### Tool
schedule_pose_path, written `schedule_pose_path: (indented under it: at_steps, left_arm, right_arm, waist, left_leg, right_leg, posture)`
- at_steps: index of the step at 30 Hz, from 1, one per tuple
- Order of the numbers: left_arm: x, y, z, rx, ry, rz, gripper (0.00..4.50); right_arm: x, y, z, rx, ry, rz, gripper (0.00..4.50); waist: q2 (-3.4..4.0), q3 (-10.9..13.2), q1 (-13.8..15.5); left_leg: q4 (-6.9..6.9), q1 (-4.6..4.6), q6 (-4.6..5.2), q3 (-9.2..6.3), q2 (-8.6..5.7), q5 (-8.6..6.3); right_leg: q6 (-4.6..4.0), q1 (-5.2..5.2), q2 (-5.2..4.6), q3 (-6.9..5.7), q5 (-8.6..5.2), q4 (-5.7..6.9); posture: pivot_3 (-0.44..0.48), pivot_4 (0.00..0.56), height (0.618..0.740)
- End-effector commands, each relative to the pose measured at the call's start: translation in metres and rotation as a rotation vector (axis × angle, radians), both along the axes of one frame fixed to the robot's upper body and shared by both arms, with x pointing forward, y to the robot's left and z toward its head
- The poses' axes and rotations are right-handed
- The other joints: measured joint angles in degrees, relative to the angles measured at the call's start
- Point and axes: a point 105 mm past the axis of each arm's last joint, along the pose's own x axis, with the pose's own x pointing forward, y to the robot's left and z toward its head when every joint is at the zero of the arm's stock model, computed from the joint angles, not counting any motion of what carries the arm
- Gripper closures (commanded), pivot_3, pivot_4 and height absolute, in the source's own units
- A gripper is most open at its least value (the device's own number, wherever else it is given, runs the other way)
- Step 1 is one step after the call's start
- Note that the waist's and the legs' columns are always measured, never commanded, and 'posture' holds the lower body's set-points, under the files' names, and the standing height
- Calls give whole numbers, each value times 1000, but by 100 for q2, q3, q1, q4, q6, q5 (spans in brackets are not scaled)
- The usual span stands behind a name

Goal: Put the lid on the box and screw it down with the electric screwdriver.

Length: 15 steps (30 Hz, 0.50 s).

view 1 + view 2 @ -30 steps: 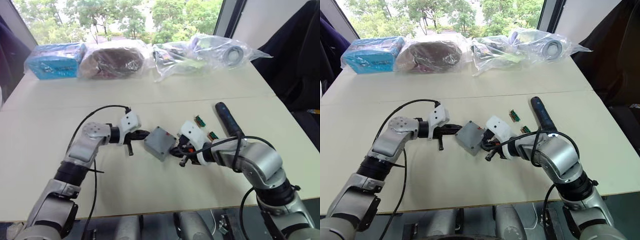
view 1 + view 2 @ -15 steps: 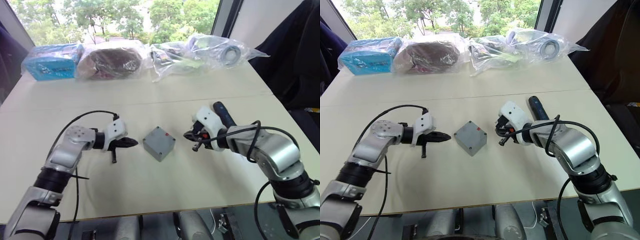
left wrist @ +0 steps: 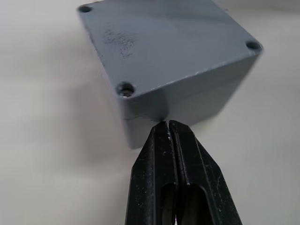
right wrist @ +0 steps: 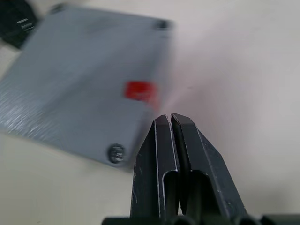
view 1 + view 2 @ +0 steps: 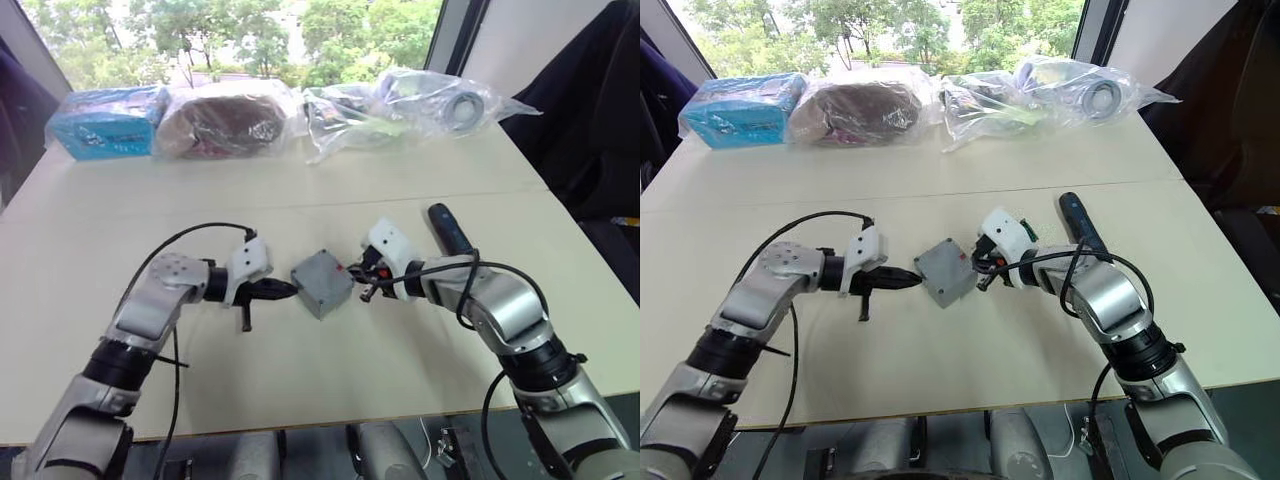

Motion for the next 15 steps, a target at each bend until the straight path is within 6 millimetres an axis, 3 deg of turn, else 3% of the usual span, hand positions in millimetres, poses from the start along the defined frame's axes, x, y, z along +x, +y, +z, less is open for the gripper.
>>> schedule_pose_path:
  at_steps: [1, 10, 15]
  left_arm:
    - [8, -4, 11, -12, -63, -5, 4500]
    - [4, -5, 12, -4, -60, -39, 4500]
    - [-13, 12, 26, 14, -64, -58, 4500]
  right_arm:
    - [-9, 8, 12, 21, -30, 51, 4447]
    - [-11, 2, 19, 12, -66, 15, 4447]
    - [10, -32, 54, 43, -256, -150, 4447]
  waist:
    - [0, 0, -8]
    - [0, 0, -14]
    - [0, 0, -38]
  left_leg:
    - [0, 0, 0, 1, 0, 0]
    - [0, 0, 0, 0, 0, 0]
    - [-1, 0, 0, 0, 1, 0]
  right_leg:
    - [0, 0, 0, 0, 0, 0]
    - [0, 0, 0, 0, 0, 0]
    - [0, -1, 0, 0, 0, 0]
  posture:
    - [0, 150, 740]
    - [0, 150, 740]
    - [0, 150, 740]
